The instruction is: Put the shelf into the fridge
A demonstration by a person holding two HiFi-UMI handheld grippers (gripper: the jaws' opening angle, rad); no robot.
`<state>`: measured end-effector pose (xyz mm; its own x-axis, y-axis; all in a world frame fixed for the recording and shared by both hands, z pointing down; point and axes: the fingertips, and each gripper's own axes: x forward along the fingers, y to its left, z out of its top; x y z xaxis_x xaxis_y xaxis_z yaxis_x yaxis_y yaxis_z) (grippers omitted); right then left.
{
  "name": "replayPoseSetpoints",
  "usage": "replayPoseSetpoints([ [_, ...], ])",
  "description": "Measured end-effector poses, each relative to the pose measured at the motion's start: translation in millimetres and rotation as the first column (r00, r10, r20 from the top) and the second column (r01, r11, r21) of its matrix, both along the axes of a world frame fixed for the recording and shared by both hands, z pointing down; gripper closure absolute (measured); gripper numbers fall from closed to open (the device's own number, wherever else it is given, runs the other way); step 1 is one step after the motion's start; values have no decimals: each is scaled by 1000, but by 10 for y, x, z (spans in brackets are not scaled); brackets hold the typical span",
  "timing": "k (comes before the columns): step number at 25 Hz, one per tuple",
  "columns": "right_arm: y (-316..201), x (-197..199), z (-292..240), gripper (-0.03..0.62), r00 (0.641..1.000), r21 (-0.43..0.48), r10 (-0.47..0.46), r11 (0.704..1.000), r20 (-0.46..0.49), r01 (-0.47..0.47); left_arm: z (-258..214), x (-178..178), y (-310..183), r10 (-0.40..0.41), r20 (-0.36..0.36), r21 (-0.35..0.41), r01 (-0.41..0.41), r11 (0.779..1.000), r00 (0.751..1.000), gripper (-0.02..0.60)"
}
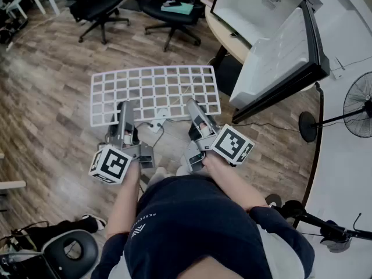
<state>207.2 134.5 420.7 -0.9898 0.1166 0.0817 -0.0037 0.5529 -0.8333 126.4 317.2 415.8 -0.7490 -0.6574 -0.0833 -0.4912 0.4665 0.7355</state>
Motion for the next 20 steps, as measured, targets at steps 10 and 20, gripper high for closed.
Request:
replayPoseSetpoints([
  [10,122,4,53,479,1000,-13,15,1000,-9,-15,25,9,116,-1,0,-16,1,1000,1000,460],
  [20,432,-53,127,482,1000,-16,19,1000,-20,-19,129,-67,413,6,-12,-30,-7,1000,1000,457],
])
